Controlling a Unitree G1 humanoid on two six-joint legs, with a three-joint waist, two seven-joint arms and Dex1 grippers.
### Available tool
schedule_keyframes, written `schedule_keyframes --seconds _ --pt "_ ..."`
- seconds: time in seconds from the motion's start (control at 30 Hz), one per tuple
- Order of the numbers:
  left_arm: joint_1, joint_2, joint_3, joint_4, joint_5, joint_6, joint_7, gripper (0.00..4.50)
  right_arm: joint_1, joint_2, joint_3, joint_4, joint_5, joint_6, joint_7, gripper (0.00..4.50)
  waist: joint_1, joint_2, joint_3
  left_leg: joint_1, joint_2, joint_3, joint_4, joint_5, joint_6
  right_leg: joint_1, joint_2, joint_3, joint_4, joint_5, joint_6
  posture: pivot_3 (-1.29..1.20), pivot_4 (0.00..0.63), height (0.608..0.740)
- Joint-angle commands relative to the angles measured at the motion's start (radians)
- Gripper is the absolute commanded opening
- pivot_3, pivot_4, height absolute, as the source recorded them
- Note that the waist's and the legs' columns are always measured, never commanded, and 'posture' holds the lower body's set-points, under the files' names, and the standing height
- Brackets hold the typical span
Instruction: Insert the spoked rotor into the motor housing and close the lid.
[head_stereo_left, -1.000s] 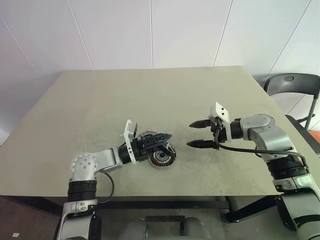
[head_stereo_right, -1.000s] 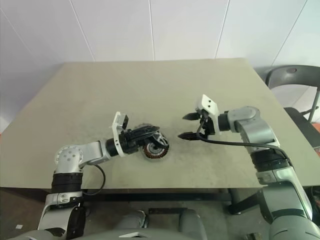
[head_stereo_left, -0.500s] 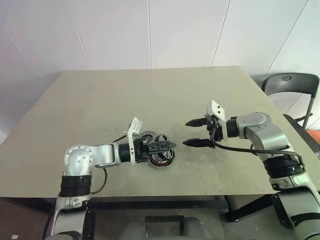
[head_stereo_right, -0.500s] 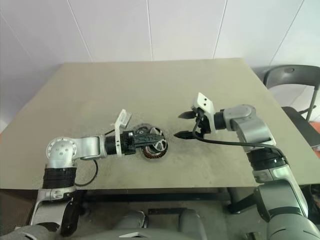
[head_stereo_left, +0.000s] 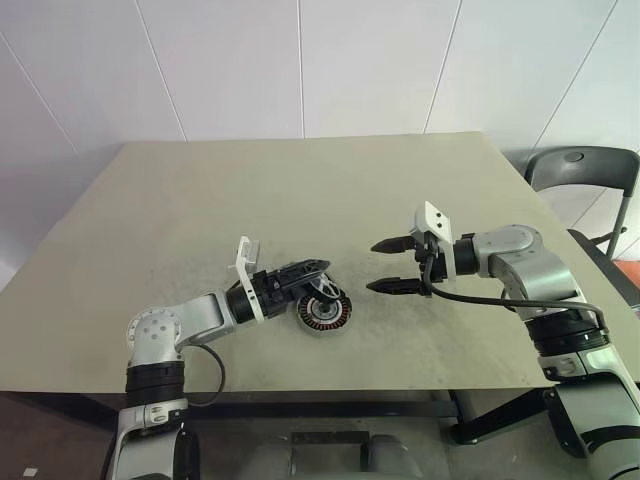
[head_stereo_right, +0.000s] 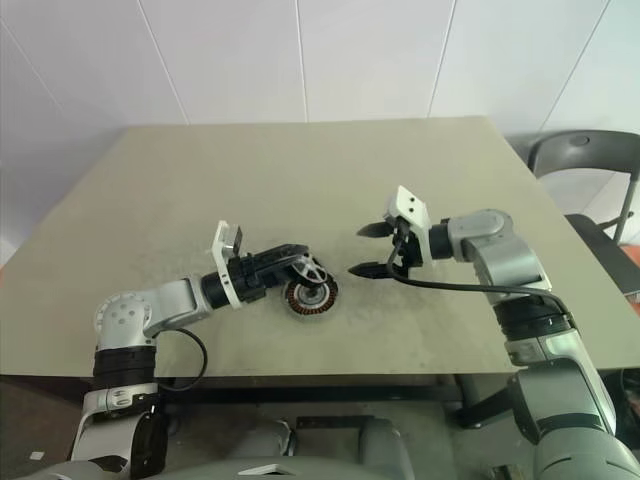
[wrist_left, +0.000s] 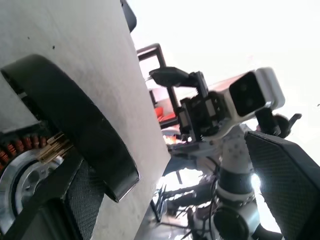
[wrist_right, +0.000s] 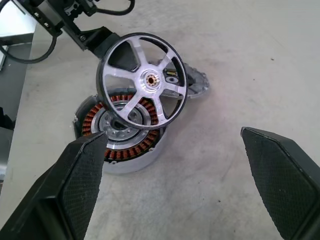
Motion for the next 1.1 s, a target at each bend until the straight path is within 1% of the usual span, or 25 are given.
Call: schedule_keyframes --seconds 0.03,0.2,0.37,0.5,0.67,0.73,0.83,1.03,1.1 --pt "-0.002 -0.037 0.016 -0.014 -0.065 -0.035 0.019 4.46 -0.023 0.007 -0.011 0.002 0.002 -0.023 0.005 4.50 0.000 0.000 0.000 0.000 0.000 0.000 0.000 0.000 0.000 0.000 0.000 0.000 0.000 0.000 0.000 0.00 0.000 0.740" --pt "-0.018 -0.078 0.063 0.038 -0.136 -0.102 0.056 4.46 -0.024 0.009 -0.011 0.006 0.000 -0.029 0.005 4.50 -0.003 0.000 0.000 0.000 0.000 0.001 0.000 0.000 0.000 0.000 0.000 0.000 0.000 0.000 0.000 0.00 0.000 0.740" --pt "-0.018 -0.070 0.048 0.040 -0.164 -0.109 0.083 4.46 -0.023 0.010 -0.011 -0.004 0.001 -0.022 0.001 4.50 0.000 0.000 0.000 0.000 0.000 0.001 0.000 0.000 0.000 0.000 0.000 0.000 -0.001 0.000 0.000 0.00 0.000 0.740" --pt "-0.021 -0.073 0.060 0.036 -0.211 -0.131 0.101 4.46 -0.023 0.012 -0.011 -0.009 0.002 -0.018 -0.002 4.50 0.000 0.000 0.000 0.000 0.000 0.001 0.000 0.000 0.000 0.000 0.000 0.000 -0.001 0.000 0.000 0.00 0.000 0.740" --pt "-0.012 -0.052 0.036 0.018 -0.246 -0.132 0.150 4.46 -0.023 0.013 -0.010 -0.010 0.001 -0.019 -0.003 4.50 -0.001 0.000 0.000 0.000 0.000 0.001 0.000 0.000 0.000 0.000 0.000 0.000 0.000 0.000 0.000 0.00 0.000 0.740" --pt "0.000 -0.047 0.029 0.000 -0.295 -0.132 0.179 4.46 -0.023 0.014 -0.012 -0.007 0.003 -0.020 -0.004 4.50 -0.001 0.000 0.000 0.000 0.000 0.001 0.000 0.000 0.000 0.000 0.000 0.000 0.000 0.000 0.000 0.00 0.000 0.740" --pt "0.032 -0.031 0.007 -0.029 -0.326 -0.125 0.221 4.46 -0.022 0.014 -0.013 0.000 0.001 -0.026 -0.003 4.50 -0.001 0.000 0.000 0.000 0.000 0.001 0.000 0.000 0.000 0.000 0.000 0.000 0.000 0.001 0.000 0.00 0.000 0.740" --pt "0.094 0.027 -0.037 -0.089 -0.406 -0.146 0.287 4.46 -0.017 0.022 -0.010 -0.010 0.003 -0.024 -0.009 4.50 0.000 0.000 0.000 0.000 0.000 0.001 0.000 0.000 0.000 0.000 0.000 0.001 0.000 0.000 -0.001 0.00 0.000 0.740" --pt "0.129 0.070 -0.054 -0.105 -0.400 -0.128 0.278 4.46 -0.016 0.023 -0.009 -0.012 0.003 -0.022 -0.010 4.50 0.000 0.000 0.000 0.000 0.000 0.001 0.001 0.000 0.000 0.000 0.000 0.001 0.000 -0.001 -0.003 0.00 0.000 0.740"
